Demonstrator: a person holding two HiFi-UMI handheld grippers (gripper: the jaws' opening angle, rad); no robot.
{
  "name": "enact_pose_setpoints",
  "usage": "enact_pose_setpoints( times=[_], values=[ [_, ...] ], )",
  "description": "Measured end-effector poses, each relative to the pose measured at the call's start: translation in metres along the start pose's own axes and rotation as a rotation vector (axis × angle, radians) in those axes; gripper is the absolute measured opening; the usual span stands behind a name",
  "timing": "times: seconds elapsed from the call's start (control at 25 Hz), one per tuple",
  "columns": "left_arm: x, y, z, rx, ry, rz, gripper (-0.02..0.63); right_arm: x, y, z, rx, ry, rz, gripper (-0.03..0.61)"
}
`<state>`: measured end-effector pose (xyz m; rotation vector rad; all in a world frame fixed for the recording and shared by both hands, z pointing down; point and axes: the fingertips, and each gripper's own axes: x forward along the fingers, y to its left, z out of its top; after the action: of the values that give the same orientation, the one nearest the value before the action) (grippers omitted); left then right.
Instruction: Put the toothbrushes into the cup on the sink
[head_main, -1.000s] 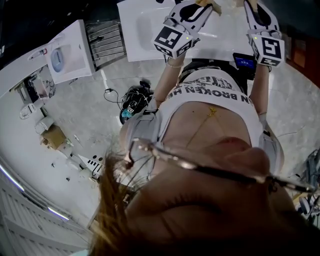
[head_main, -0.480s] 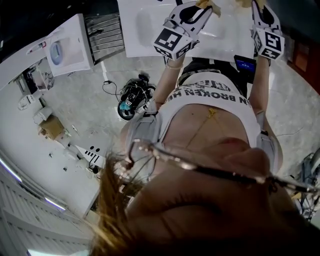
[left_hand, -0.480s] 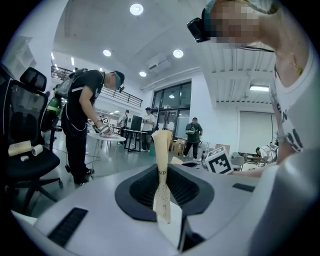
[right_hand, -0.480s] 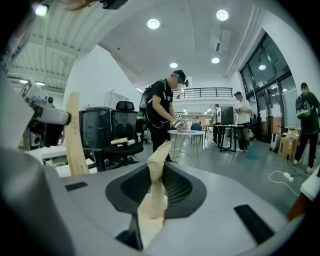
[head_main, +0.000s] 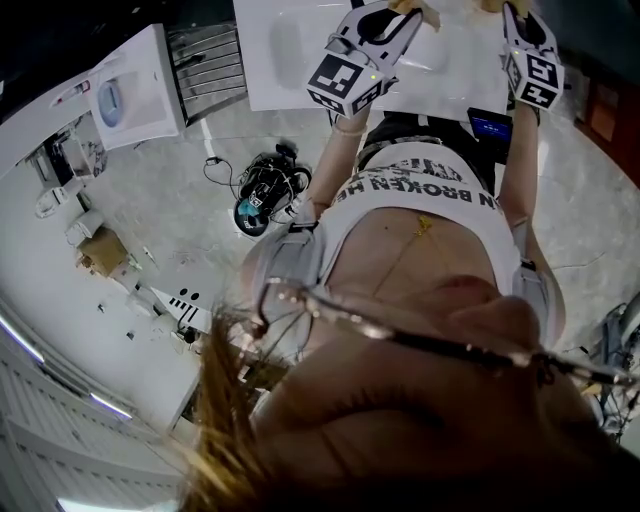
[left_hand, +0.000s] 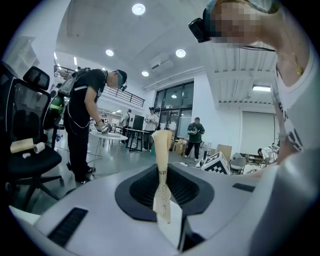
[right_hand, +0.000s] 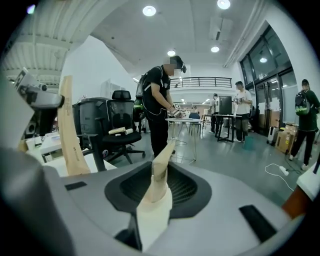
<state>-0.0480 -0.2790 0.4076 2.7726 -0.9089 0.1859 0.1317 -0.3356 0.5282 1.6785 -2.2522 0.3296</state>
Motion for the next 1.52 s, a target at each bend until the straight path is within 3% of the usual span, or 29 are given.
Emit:
enact_pose_setpoints(
  times=[0.28,0.64,1.32,1.52],
  values=[
    [0.001,0.001,0.001,0.013,-0.001,-0.008,0.061,-0.011,-0.004,0.007,0.005,-0.01,-0.014,0.163],
    [0.012,0.003,0.003,0.023,-0.002,-0.029,0.061,-0.042,-0.012,0.021,0.04,-0.05,-0.062,0.164],
    [0.089,-0.028,0.025,0.078,-0.039,-0.164,0.061,-0.098,-0.032,0.023,0.088,-0.089,-0.121,0.164],
    [0.12,-0.021,0.007,0.115,-0.015,-0.163,0.061,-0.101,-0.041,0.016,0.096,-0.071,-0.141,0.164]
  ],
)
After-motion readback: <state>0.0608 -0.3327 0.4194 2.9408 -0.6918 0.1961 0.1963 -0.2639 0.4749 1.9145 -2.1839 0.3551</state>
